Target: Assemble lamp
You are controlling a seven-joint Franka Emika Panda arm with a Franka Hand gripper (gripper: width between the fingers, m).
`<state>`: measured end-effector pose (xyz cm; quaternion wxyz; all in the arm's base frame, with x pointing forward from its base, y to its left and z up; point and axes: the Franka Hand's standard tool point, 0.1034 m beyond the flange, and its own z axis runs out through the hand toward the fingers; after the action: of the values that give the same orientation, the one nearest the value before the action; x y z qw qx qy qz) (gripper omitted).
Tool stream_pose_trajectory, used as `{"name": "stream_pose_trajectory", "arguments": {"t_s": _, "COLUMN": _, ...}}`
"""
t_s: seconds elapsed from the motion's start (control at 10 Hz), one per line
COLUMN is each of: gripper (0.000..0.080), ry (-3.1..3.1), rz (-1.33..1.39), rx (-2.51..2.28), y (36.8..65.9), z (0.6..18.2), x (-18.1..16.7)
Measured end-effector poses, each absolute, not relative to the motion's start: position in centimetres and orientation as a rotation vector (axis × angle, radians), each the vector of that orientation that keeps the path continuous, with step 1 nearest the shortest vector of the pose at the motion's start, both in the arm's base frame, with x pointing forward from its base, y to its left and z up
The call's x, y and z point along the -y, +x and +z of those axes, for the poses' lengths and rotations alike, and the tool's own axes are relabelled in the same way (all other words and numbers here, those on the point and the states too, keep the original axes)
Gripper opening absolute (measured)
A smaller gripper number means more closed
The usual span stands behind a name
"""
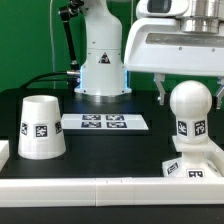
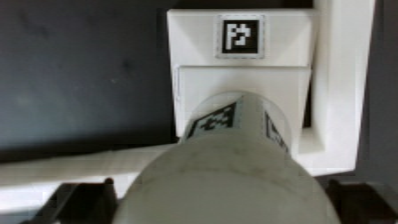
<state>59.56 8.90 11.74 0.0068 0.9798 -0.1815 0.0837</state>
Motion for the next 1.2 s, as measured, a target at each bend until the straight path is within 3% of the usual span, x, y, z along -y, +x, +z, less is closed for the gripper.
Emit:
{"name": "stream_pose_trajectory", "arguments": {"t_s": 0.3, "gripper": 0.0577, "ry": 2.969, "rz": 0.197, "rx": 1.126, "y": 59.4, "z": 11.7, "x": -9.2}}
{"name": "stream_pose_trajectory", "arguments": {"t_s": 1.2, "gripper": 0.0577, "ry": 2.459, "rz": -0.009, "rx": 2.18, "y": 59.2, "z": 11.7, "x": -10.5}}
